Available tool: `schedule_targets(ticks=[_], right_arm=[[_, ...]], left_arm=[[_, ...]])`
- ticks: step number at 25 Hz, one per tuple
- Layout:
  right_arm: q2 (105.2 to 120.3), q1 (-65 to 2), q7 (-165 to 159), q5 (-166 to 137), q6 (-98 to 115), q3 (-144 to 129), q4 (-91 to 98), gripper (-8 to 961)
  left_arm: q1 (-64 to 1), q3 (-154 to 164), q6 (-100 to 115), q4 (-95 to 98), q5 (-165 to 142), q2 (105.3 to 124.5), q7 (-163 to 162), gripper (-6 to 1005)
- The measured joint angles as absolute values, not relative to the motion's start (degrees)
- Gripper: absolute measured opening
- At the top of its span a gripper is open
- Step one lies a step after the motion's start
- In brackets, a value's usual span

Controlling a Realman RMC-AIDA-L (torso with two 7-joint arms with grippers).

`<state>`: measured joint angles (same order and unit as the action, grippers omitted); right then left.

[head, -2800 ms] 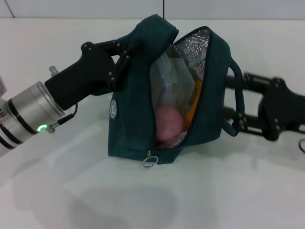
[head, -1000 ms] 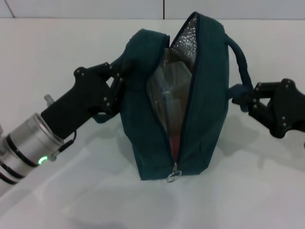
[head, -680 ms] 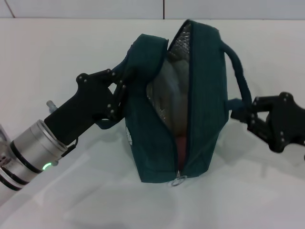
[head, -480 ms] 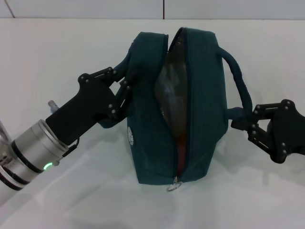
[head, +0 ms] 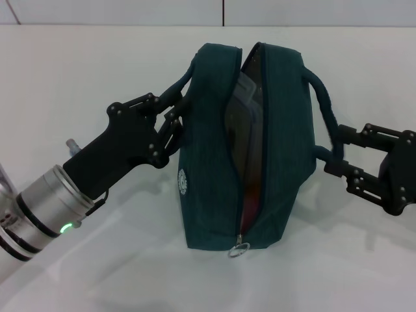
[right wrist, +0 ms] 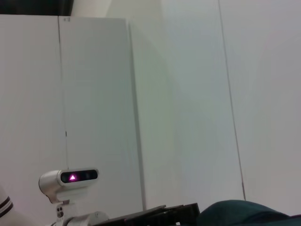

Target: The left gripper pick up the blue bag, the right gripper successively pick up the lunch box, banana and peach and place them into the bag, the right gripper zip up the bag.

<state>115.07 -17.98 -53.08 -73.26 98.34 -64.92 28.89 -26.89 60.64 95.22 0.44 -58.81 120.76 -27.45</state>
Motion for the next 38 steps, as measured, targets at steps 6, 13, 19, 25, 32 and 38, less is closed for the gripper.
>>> schedule_targets(ticks=[6, 13, 19, 25, 32, 38], right_arm=[[114.75, -17.5, -53.1, -73.2, 98.9, -64.2, 28.8, 452], [114.93, -16.9, -52.2, -73.2, 103.1, -59.3, 27.9, 603], [113.22, -17.1, -52.2, -80.3, 112.4, -59.9, 27.3, 746], [115.26, -21.1, -54.1, -94.8, 104.7, -60.6, 24.1, 796], [116.11, -27.1, -55.5, -95.0, 95.3, -63.2, 15.6, 791], [116.15, -32.2, -55.9, -94.7, 92.5, -64.4, 9.2, 791]], left_arm=[[-26.9, 60.6, 95.1, 0.4, -58.7, 120.76, -27.8, 182], [-27.0, 60.6, 95.2, 0.4, -58.7, 120.76, -27.6, 185], [-27.1, 60.6, 95.3, 0.4, -59.0, 120.76, -27.5, 187], [-28.5, 60.6, 94.7, 0.1, -59.1, 120.76, -27.5, 189], [-28.6, 60.6, 95.0, -0.1, -59.2, 120.76, -27.4, 191], [-28.9, 60.6, 95.0, -0.2, -59.2, 120.76, -27.4, 193]])
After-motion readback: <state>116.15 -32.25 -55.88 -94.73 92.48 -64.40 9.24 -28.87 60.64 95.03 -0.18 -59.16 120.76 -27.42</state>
